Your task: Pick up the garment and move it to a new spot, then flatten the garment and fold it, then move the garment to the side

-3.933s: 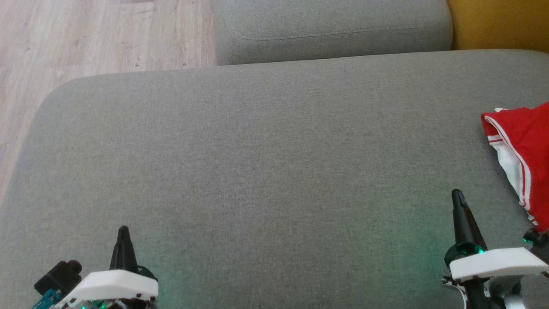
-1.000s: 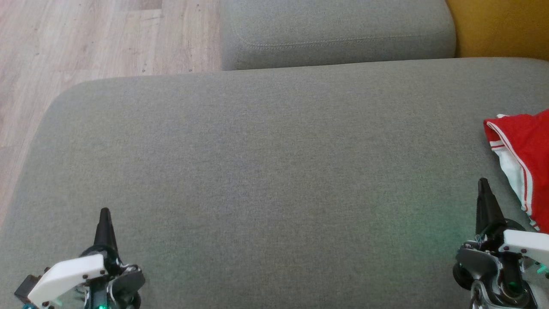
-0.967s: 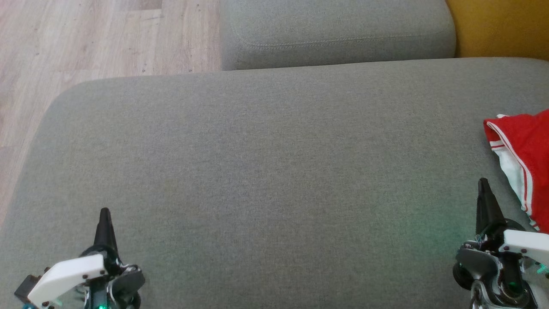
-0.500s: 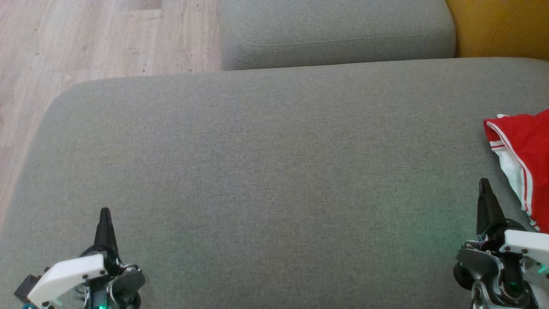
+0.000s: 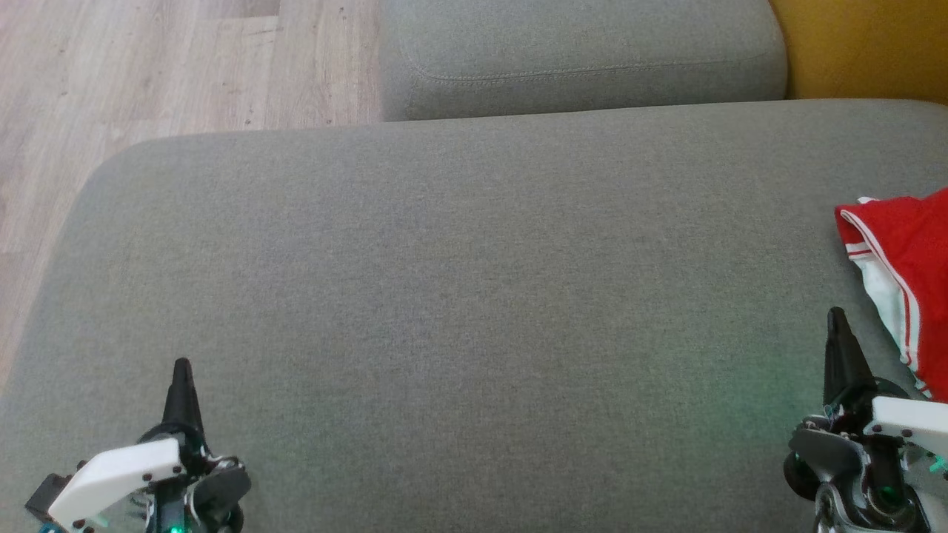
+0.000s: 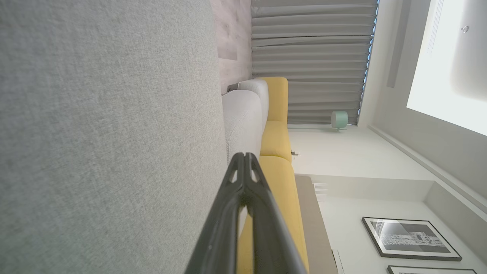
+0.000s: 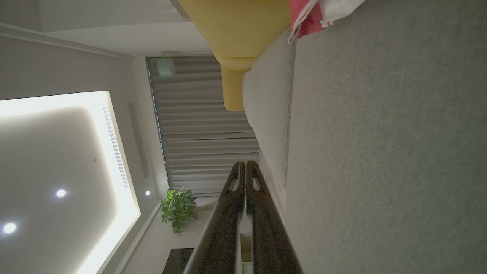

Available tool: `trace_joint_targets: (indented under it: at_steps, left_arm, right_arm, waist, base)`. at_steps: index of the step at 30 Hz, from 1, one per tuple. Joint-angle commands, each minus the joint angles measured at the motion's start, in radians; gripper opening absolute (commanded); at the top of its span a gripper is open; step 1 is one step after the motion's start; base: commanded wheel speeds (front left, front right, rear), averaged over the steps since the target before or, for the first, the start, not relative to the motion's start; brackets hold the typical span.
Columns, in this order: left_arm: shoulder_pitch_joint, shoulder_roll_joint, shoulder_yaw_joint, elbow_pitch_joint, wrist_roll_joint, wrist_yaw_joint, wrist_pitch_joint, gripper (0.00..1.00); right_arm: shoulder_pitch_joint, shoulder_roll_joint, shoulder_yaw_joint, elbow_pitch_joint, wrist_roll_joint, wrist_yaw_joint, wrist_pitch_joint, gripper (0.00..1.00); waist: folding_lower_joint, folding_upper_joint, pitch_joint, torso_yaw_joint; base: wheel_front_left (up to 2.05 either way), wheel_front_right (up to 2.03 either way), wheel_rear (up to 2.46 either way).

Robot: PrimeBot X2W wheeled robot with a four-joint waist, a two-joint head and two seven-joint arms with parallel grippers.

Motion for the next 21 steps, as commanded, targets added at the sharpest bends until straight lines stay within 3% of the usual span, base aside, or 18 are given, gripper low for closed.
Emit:
trace_joint_targets:
  at_steps: [1, 21]
  left_arm:
    - [-0.048, 0.005, 0.038, -0.028, 0.003, -0.006, 0.003, 0.00]
    - [-0.048, 0.003, 0.040, -0.028, 0.005, -0.006, 0.004, 0.00]
  right_arm:
    - [-0.048, -0.006, 0.017, -0.031, -0.008, -0.001, 0.007, 0.00]
    - [-0.048, -0.002, 0.012, -0.030, -0.013, -0.001, 0.011, 0.00]
  waist:
    - [0.0000, 0.0000, 0.000, 0.000]
    - [0.0000, 0.0000, 0.000, 0.000]
  base:
    - [0.00, 0.00, 0.00]
    - [0.00, 0.00, 0.00]
